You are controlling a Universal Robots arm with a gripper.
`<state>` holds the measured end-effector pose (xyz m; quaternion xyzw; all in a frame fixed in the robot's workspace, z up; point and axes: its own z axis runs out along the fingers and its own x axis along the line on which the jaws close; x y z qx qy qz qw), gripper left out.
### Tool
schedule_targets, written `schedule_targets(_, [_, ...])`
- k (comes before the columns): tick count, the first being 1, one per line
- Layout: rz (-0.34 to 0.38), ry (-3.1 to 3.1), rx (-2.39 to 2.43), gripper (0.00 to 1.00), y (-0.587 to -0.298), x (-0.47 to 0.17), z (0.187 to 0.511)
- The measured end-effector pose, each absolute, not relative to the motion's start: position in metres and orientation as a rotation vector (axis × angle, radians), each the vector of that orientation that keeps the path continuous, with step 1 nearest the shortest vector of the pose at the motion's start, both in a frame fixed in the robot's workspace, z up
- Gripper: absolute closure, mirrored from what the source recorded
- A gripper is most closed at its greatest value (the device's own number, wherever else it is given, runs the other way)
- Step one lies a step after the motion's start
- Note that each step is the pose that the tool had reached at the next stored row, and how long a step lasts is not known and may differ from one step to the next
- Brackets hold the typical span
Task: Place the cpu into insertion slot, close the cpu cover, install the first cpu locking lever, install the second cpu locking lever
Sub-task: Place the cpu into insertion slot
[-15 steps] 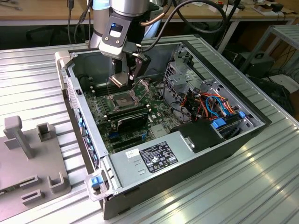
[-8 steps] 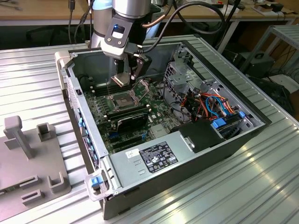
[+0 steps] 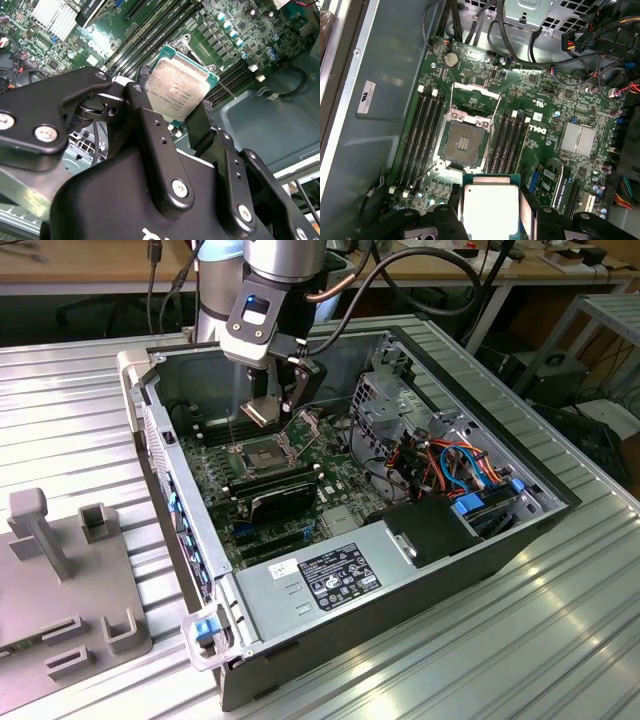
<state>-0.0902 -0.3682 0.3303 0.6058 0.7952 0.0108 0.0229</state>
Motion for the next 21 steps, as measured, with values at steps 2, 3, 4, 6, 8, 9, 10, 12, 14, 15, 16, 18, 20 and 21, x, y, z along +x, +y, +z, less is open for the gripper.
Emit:
schedule_targets(2, [0.034,2.462,1.876,0.45,-0.3682,-0.0902,0.3303])
schedule_targets(3, [0.034,2.462,1.876,0.45,-0.3682,-0.0902,0.3303])
schedule_targets(4, [0.034,2.458,1.881,0.45,-0.3682,-0.0902,0.3299])
schedule_targets(6, [0.032,2.417,1.934,0.45,-0.3682,-0.0902,0.3286])
schedule_targets(8, [0.031,2.380,1.978,0.45,-0.3682,-0.0902,0.3275])
schedule_targets(9, [0.030,2.363,1.998,0.45,-0.3682,-0.0902,0.3270])
schedule_targets(10, [0.029,2.339,2.026,0.45,-0.3682,-0.0902,0.3263])
schedule_targets(12, [0.028,2.306,2.063,0.45,-0.3682,-0.0902,0.3254])
schedule_targets(14, [0.027,2.272,2.100,0.45,-0.3682,-0.0902,0.3244])
schedule_targets(15, [0.026,2.256,2.117,0.45,-0.3682,-0.0902,0.3239])
schedule_targets(16, [0.025,2.232,2.142,0.45,-0.3682,-0.0902,0.3232])
schedule_targets(18, [0.024,2.188,2.187,0.45,-0.3682,-0.0902,0.3220])
schedule_targets(20, [0.023,2.152,2.221,0.45,-0.3681,-0.0901,0.3211])
schedule_targets(21, [0.022,2.146,2.227,0.45,-0.3681,-0.0902,0.3209])
